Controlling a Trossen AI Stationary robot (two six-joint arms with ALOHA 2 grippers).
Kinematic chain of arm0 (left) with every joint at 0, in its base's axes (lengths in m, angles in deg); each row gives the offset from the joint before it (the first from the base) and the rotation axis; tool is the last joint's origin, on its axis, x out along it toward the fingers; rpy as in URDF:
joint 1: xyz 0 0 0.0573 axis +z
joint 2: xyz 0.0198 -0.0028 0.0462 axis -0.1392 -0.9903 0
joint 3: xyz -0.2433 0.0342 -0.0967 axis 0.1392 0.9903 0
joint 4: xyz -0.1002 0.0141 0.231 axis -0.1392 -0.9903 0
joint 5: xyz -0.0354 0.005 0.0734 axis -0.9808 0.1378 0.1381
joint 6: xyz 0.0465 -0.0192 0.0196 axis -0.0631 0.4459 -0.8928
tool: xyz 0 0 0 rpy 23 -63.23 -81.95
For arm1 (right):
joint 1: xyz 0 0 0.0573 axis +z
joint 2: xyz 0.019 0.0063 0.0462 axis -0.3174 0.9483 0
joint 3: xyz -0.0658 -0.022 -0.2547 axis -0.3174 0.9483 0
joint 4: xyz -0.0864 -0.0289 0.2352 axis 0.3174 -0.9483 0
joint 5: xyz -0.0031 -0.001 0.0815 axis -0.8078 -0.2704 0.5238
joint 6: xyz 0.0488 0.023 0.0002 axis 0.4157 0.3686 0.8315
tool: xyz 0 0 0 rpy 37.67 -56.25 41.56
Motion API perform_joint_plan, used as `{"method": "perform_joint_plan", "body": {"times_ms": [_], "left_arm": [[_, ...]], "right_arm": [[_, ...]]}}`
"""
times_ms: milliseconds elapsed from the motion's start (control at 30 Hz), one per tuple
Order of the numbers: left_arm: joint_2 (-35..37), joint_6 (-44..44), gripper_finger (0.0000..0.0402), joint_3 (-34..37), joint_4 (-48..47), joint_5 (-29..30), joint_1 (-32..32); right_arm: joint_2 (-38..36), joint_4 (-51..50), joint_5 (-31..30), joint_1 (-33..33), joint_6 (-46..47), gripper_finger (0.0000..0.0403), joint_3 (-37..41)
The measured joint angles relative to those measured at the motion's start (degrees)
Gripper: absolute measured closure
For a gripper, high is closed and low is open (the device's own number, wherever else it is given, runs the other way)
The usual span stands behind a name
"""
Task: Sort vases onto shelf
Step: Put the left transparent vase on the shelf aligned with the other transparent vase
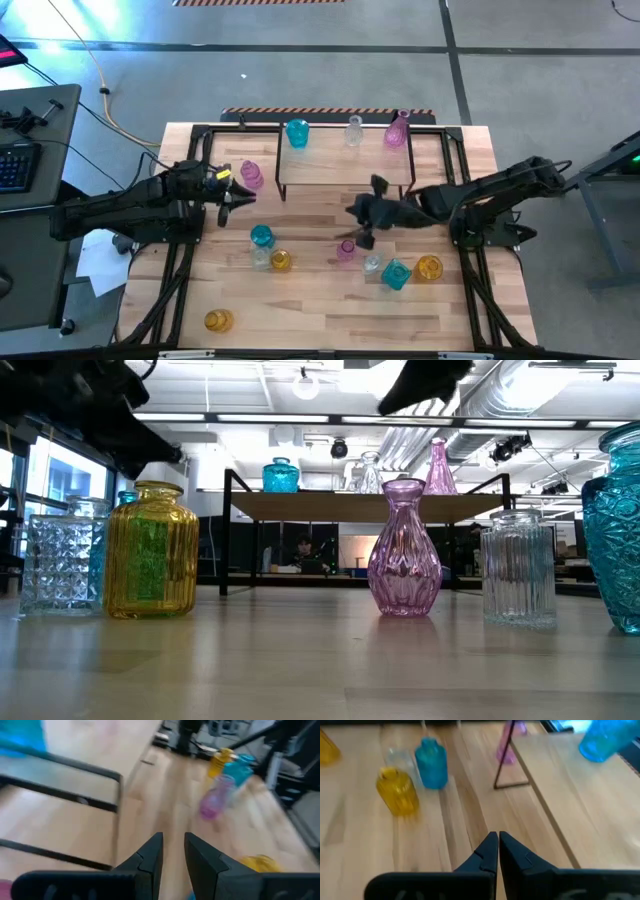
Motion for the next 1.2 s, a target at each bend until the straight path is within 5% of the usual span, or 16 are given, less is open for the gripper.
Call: {"method": "perform_joint_plan", "body": {"times_ms": [300,567,833,1200], "left_arm": [[-5.1,3.0,0.0330,-1.3,17.1,5.9,-15.5],[-22.1,-6.8,0.0330,-15.0,15.6,15.8,-25.8],[-37.9,-29.0,0.0330,-25.7,11.2,15.2,-30.6],[-47.1,-28.6,0.0330,-30.7,12.3,17.6,-31.6]], "right_arm": [[0.0,-7.3,-5.4,3.1,7.4,0.0403,-0.1],[0.0,-10.0,-7.9,2.7,7.5,0.0403,-0.1],[0.0,-16.8,-7.9,2.3,9.7,0.0402,-0.1],[0.0,-25.2,-9.8,5.4,14.1,0.0402,-0.1]]}}
